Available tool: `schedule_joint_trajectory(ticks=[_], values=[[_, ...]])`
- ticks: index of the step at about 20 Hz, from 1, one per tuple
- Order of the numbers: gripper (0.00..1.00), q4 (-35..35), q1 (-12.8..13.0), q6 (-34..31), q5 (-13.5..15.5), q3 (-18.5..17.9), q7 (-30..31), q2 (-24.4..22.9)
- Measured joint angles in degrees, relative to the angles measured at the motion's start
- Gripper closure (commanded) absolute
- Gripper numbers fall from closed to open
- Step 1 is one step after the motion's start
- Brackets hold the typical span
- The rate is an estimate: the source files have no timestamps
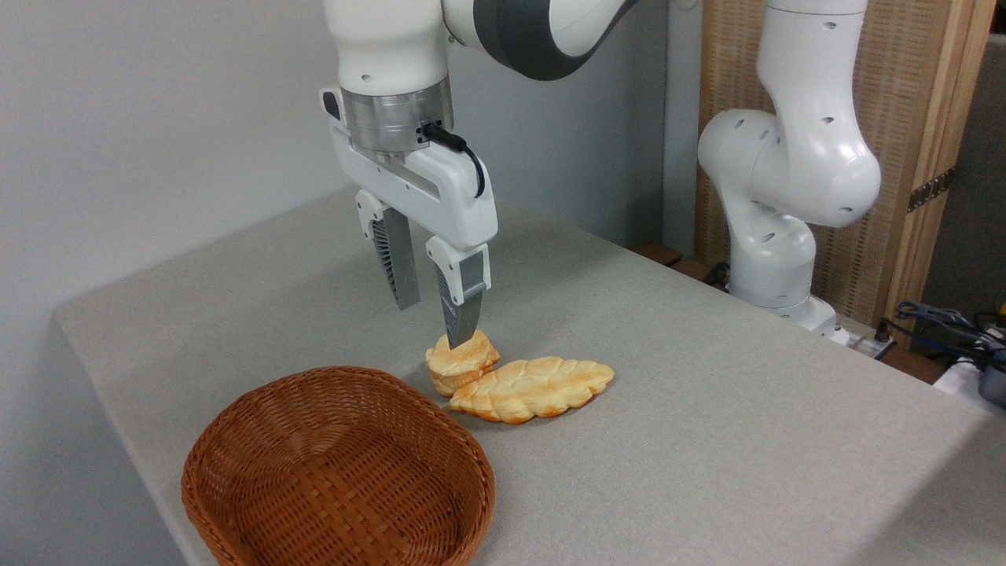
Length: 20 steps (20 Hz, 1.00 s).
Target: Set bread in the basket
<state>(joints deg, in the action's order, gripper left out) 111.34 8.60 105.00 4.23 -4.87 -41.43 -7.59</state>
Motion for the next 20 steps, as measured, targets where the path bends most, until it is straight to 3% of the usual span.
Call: schedule_joint_trajectory(ticks=[20], values=[[0.00, 1.3, 0.0, -1.3, 0.0, 0.0, -0.7, 0.1]])
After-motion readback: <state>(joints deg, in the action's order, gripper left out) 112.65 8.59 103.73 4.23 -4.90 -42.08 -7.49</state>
